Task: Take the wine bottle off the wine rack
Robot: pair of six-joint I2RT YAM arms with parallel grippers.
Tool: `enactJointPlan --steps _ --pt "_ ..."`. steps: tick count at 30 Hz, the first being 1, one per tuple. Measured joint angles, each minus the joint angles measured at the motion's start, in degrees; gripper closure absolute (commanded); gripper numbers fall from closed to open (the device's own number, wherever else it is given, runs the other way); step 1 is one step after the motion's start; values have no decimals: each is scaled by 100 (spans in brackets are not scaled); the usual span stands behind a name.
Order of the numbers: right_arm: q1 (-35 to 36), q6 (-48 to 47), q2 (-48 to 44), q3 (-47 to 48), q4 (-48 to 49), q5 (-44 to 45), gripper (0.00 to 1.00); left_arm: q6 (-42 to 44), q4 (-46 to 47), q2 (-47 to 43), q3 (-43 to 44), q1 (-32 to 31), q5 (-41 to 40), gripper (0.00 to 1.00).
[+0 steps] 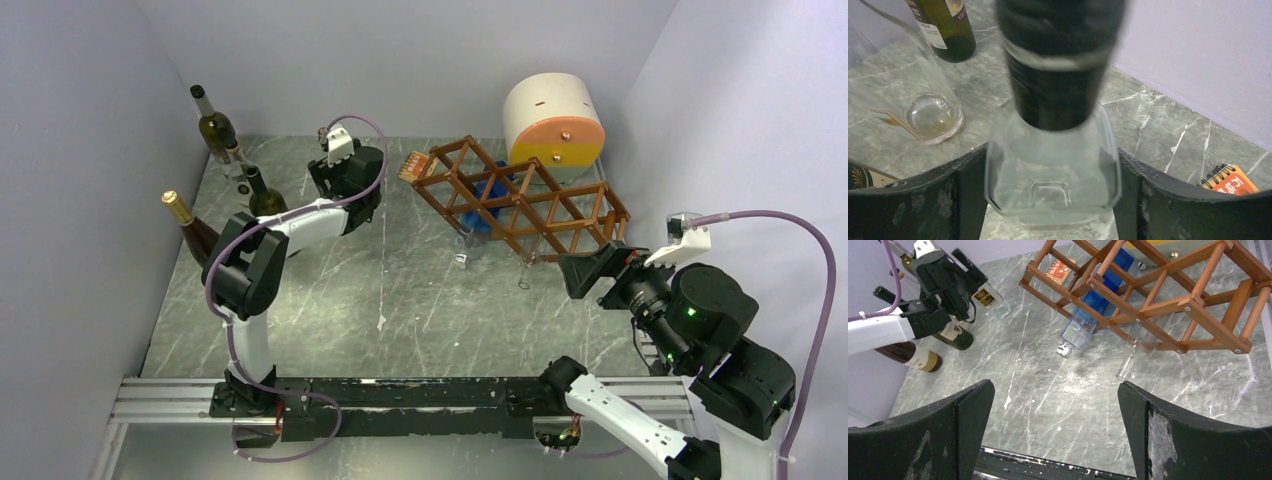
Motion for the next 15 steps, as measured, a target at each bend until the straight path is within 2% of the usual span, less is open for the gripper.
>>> enactJointPlan --steps 5,15 --pt "9 9 0 -11 11 -2 0 63 42 -103 -90 -2 116 0" --pt "11 111 0 -133 24 -28 0 98 -22 -623 -267 0 459 0"
